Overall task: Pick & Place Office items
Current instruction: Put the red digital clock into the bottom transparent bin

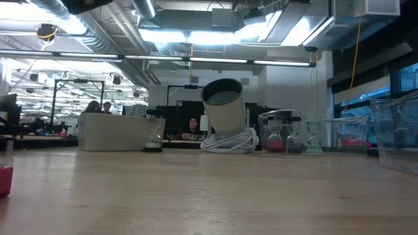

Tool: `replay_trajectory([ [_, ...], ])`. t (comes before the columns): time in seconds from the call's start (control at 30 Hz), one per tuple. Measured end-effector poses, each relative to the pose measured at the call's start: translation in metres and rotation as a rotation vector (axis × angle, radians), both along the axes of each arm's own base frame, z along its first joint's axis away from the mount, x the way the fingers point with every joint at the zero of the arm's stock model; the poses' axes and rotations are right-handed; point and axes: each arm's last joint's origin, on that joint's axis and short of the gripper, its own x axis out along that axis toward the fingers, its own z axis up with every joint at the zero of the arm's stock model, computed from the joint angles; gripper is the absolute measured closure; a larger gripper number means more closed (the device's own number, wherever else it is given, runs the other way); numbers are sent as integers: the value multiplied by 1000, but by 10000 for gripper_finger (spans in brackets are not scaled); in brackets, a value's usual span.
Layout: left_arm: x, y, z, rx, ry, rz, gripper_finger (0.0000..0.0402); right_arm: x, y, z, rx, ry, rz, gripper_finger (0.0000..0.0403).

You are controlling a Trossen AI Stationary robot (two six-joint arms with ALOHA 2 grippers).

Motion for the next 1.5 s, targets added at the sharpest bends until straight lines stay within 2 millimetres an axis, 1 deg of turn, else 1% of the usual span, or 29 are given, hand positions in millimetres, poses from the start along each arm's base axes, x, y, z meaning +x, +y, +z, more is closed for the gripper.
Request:
replay_trajectory([
  [0.03, -2, -5, -4, 14, 10, 1, 171, 1, -1, 0, 1, 0, 3, 117],
  [0.1, -7, -15, -11, 70, 21, -65, 168, 2, -2, 0, 2, -1, 8, 116],
  [0.2, -14, -31, -22, 216, -3, -261, 164, 4, -5, 0, 5, -2, 8, 116],
  [0.3, -16, -43, -35, 374, -44, -474, 165, 7, -7, 0, 5, -3, -3, 118],
  [0.4, -15, -51, -50, 507, -64, -671, 166, 8, -8, 0, 4, -2, -28, 119],
  [0.53, -10, -59, -75, 596, -56, -817, 166, 9, -8, 0, 20, 5, -34, 120],
  [0.67, -3, -63, -99, 691, -45, -946, 166, 9, -8, 0, 22, 9, -50, 120],
  [0.77, 2, -63, -109, 732, -51, -1005, 166, 9, -8, 0, 20, 11, -70, 120],
  [0.83, 6, -62, -113, 749, -62, -1029, 166, 9, -8, 0, 20, 9, -82, 120],
  [1.03, 20, -53, -113, 784, -108, -1049, 166, 10, -7, 0, 27, 2, -86, 120],
  [1.1, 22, -49, -113, 759, -102, -1058, 166, 10, -7, 0, 27, 2, -86, 120],
  [1.2, 25, -45, -116, 620, -81, -1083, 166, 10, -7, 0, 27, 2, -85, 120],
  [1.27, 27, -44, -116, 571, -75, -1084, 166, 10, -7, 0, 27, 2, -85, 120],
  [1.4, 33, -40, -118, 615, -86, -1063, 166, 10, -7, 0, 28, 1, -82, 120],
  [1.5, 36, -36, -118, 604, -91, -1055, 166, 10, -7, 0, 29, 0, -83, 120],
])
